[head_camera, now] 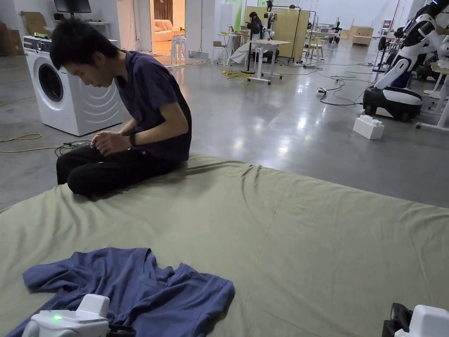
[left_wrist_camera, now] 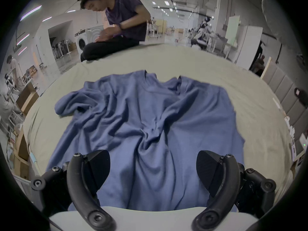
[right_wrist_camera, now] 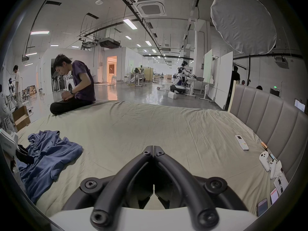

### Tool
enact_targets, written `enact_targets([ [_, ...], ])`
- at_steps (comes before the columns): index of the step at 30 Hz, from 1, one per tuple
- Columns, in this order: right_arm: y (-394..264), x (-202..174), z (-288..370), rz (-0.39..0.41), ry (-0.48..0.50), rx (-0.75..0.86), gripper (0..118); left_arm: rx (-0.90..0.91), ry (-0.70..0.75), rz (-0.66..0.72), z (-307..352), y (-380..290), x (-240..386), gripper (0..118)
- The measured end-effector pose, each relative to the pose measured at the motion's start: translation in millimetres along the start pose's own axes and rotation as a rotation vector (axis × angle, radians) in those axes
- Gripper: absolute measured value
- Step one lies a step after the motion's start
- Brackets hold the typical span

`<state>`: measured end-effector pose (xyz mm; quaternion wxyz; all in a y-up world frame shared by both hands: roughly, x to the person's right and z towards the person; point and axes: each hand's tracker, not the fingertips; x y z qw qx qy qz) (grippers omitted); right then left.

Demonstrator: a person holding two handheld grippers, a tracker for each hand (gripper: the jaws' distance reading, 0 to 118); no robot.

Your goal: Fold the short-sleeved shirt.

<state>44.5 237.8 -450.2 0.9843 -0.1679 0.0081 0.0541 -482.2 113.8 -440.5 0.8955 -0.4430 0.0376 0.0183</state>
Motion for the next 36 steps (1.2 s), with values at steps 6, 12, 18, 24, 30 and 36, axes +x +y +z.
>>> enact_targets([
  [6, -2, 3, 2, 0.008, -0.009, -0.011, 0, -0.061, 0.093, -0.035, -28, -9, 20, 62],
  [12, -2, 8, 3, 0.014, -0.019, -0.015, 0, -0.022, 0.148, -0.001, -27, -5, 20, 8],
  [18, -7, 15, 5, 0.006, -0.03, -0.018, 0, 0.005, 0.123, 0.122, -4, -6, 25, 6],
  [24, -6, 23, 6, -0.01, -0.04, -0.012, 0, 0.13, 0.058, 0.196, 19, 9, 8, 6],
  [30, -2, 32, 4, -0.037, -0.046, -0.003, 0, 0.328, -0.01, 0.179, 82, 53, 30, 5],
  [36, 3, 45, 11, -0.052, -0.064, 0.018, 0, 0.509, -0.074, 0.104, 138, 111, 77, 5],
])
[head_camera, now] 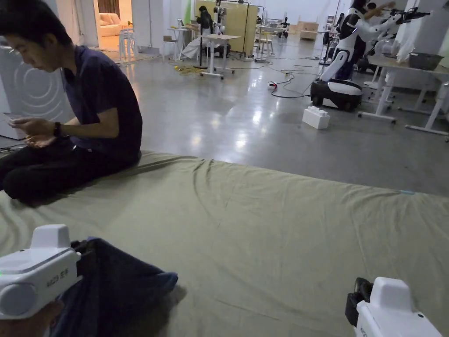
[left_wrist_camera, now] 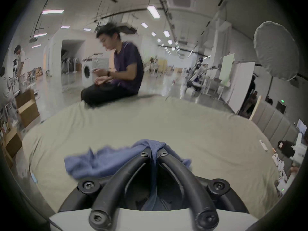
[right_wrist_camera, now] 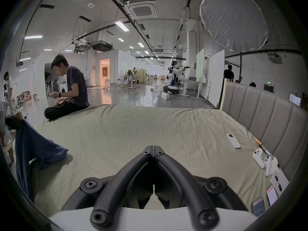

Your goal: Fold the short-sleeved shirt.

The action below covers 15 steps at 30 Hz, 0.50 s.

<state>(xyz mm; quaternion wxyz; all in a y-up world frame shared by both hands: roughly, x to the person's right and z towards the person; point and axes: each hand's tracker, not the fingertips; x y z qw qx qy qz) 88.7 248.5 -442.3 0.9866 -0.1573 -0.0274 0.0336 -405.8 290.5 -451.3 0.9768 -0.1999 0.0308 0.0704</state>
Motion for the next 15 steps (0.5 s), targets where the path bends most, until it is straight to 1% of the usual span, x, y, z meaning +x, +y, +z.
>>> enact_targets([
  [3, 3, 12, 4, -0.024, -0.018, 0.01, 0, 0.045, -0.072, -0.054, 4, 27, 37, 5],
  [5, 5, 21, 8, -0.031, -0.033, 0.017, 0, 0.064, -0.131, -0.04, -3, 38, 50, 5],
  [7, 7, 30, 12, -0.035, -0.046, 0.023, 0, 0.085, -0.186, -0.059, -3, 49, 76, 5],
  [9, 8, 40, 17, -0.037, -0.065, 0.032, 0, 0.107, -0.247, -0.085, 2, 54, 111, 5],
  [15, 9, 73, 33, -0.06, -0.123, 0.05, 0, 0.102, -0.428, -0.134, 14, 57, 212, 5],
])
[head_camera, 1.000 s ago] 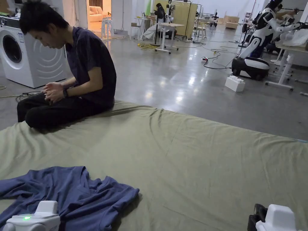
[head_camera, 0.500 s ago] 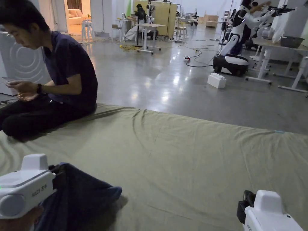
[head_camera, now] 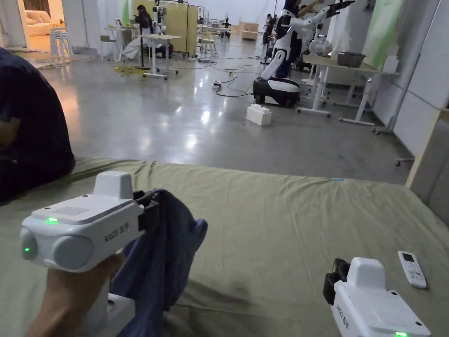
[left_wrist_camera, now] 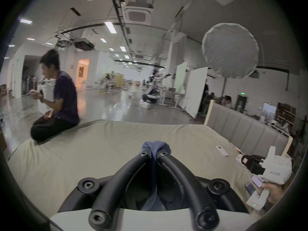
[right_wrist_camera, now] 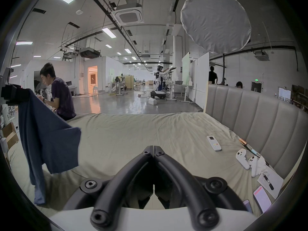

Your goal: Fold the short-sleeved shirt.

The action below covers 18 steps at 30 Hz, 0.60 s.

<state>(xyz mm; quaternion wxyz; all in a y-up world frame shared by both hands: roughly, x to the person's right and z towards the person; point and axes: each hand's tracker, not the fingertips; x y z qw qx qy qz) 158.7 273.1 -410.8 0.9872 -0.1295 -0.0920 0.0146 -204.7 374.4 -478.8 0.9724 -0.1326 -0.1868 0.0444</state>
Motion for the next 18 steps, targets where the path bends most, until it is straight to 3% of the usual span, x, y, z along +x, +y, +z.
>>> enact_targets([
  [7, -1, 38, 13, -0.027, -0.077, 0.008, 0, -0.064, -0.183, -0.041, -48, -17, 85, 5],
  [15, -14, 64, 22, -0.046, -0.127, -0.019, 0, -0.313, -0.28, -0.04, -90, -111, 136, 6],
  [16, -16, 65, 22, -0.044, -0.128, -0.025, 0, -0.337, -0.288, -0.038, -90, -124, 140, 9],
  [18, -19, 66, 22, -0.041, -0.129, -0.033, 0, -0.37, -0.297, -0.042, -88, -146, 145, 27],
])
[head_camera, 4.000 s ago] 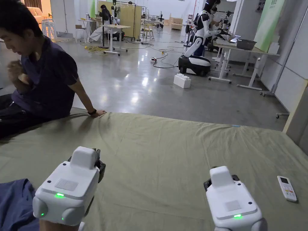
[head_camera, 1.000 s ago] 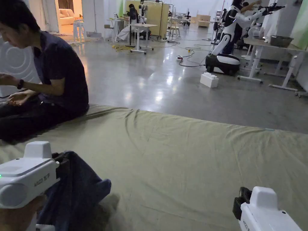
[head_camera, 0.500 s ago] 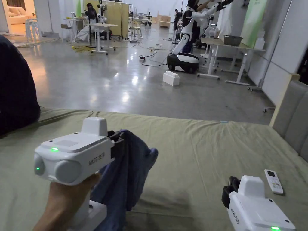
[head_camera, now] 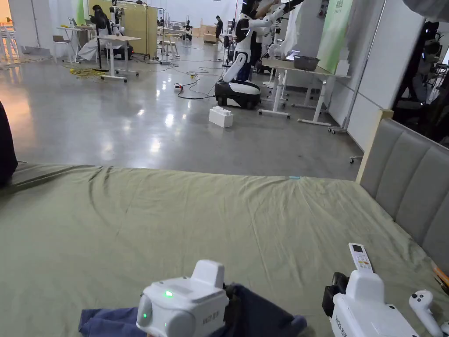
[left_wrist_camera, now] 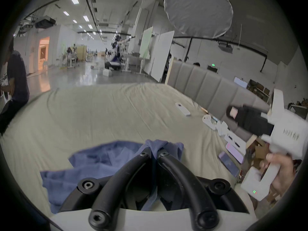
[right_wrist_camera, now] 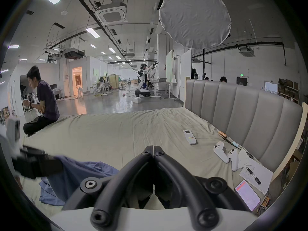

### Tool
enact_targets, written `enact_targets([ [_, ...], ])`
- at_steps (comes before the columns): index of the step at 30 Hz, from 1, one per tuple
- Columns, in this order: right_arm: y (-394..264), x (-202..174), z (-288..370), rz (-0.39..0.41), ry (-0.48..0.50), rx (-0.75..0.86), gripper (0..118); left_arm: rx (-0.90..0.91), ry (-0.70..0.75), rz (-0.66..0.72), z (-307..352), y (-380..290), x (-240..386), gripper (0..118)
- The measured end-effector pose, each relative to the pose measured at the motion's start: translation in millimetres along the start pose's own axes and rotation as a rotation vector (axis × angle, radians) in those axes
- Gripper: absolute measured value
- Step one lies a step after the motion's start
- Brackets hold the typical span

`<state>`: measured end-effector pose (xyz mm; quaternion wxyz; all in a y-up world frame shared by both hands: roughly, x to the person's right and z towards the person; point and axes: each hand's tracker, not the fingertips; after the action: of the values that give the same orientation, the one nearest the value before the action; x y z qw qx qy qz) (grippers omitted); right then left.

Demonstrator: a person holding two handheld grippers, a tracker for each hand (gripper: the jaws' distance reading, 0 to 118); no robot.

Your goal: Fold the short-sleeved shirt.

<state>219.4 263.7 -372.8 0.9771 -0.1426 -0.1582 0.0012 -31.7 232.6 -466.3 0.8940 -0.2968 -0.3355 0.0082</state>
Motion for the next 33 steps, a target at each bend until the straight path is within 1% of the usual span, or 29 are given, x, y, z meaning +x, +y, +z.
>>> enact_targets([
  [1, 0, 0, 1, 0.001, 0.0, -0.003, 0, -0.01, -0.008, 0.0, -2, -6, 1, 36],
  [2, -1, 0, 0, 0.0, 0.0, -0.008, 0, -0.021, -0.014, 0.003, -4, -14, 3, 51],
  [3, -2, -1, 0, 0.0, 0.002, -0.013, 0, -0.028, -0.009, 0.005, -3, -21, 6, 61],
  [4, -2, -1, 0, -0.001, 0.004, -0.015, 0, -0.031, -0.01, 0.006, -1, -25, 8, 68],
  [5, -3, -2, -1, 0.002, 0.008, -0.017, 0, -0.034, -0.009, 0.004, 3, -28, 9, 72],
  [8, -2, -6, -1, 0.012, 0.022, -0.018, 0, 0.025, -0.012, -0.057, 28, -32, 10, 74],
  [10, 0, -10, -2, 0.021, 0.029, -0.015, 0, 0.084, 0.011, -0.079, 44, -29, 2, 78],
  [11, 1, -12, -2, 0.023, 0.034, -0.012, 0, 0.123, 0.032, -0.07, 51, -26, -8, 80],
  [14, 6, -18, -4, 0.023, 0.049, -0.001, 0, 0.237, 0.096, -0.027, 78, -17, -31, 80],
  [16, 9, -23, -4, 0.026, 0.061, 0.006, 0, 0.294, 0.173, -0.006, 92, -12, -48, 77],
  [17, 10, -26, -5, 0.028, 0.067, 0.011, 0, 0.318, 0.222, 0.006, 100, -9, -56, 69],
  [18, 12, -28, -5, 0.03, 0.074, 0.017, 0, 0.333, 0.284, 0.019, 107, -6, -64, 56],
  [19, 13, -31, -5, 0.032, 0.08, 0.023, 0, 0.344, 0.335, 0.026, 112, -4, -72, 39],
  [20, 14, -33, -5, 0.036, 0.084, 0.028, 0, 0.358, 0.368, 0.03, 118, -3, -79, 14],
  [21, 14, -36, -5, 0.041, 0.089, 0.036, 0, 0.371, 0.409, 0.039, 124, -3, -86, 10],
  [22, 14, -37, -5, 0.043, 0.091, 0.041, 0, 0.379, 0.438, 0.043, 129, -3, -92, 9],
  [23, 15, -39, -5, 0.045, 0.093, 0.046, 0, 0.378, 0.47, 0.037, 134, -4, -94, 5],
  [25, 15, -42, -5, 0.044, 0.096, 0.055, 0, 0.377, 0.538, 0.054, 143, -7, -103, 4],
  [26, 15, -43, -5, 0.039, 0.097, 0.054, 0, 0.376, 0.542, 0.066, 147, -8, -107, 0],
  [29, 14, -46, -6, 0.034, 0.098, 0.063, 0, 0.38, 0.557, 0.088, 160, -11, -108, 0],
  [33, 15, -51, -10, 0.04, 0.108, 0.062, 0, 0.33, 0.565, 0.132, 155, -12, -129, 0],
])
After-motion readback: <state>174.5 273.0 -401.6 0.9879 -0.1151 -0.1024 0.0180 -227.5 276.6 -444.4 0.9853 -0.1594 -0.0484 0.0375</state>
